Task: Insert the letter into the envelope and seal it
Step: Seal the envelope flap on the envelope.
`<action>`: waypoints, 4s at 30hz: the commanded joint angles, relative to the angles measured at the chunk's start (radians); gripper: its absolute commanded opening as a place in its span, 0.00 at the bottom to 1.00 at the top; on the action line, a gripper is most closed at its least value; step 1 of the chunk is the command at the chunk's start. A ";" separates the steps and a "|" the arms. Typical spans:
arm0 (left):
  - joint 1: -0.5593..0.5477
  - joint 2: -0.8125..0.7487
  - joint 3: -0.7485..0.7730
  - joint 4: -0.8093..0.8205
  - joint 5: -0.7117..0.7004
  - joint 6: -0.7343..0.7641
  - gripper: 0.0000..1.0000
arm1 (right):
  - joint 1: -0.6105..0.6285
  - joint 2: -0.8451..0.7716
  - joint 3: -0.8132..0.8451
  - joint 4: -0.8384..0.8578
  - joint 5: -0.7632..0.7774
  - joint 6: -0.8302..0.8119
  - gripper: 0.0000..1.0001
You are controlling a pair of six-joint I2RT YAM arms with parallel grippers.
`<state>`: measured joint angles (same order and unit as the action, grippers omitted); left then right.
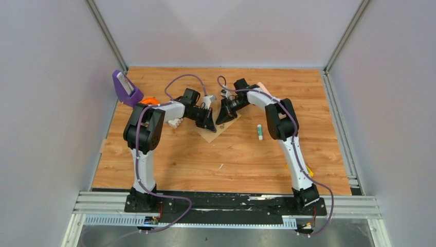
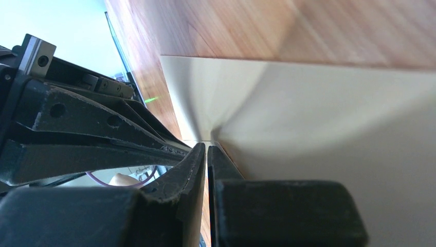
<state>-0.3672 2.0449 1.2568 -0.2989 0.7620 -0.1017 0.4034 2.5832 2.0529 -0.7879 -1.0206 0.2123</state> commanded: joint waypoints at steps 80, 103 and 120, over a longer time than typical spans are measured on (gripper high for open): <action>0.002 0.046 0.021 -0.032 -0.156 0.034 0.00 | -0.003 -0.085 -0.060 -0.014 0.139 -0.198 0.09; 0.001 0.048 0.024 -0.034 -0.156 0.034 0.00 | 0.029 -0.072 -0.101 -0.019 0.118 -0.207 0.09; 0.001 0.048 0.023 -0.033 -0.151 0.033 0.00 | 0.069 -0.028 -0.038 -0.019 0.123 -0.188 0.09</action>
<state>-0.3691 2.0483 1.2819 -0.2996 0.7124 -0.1024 0.4492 2.5099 1.9926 -0.8032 -0.9489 0.0334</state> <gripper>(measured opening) 0.007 0.087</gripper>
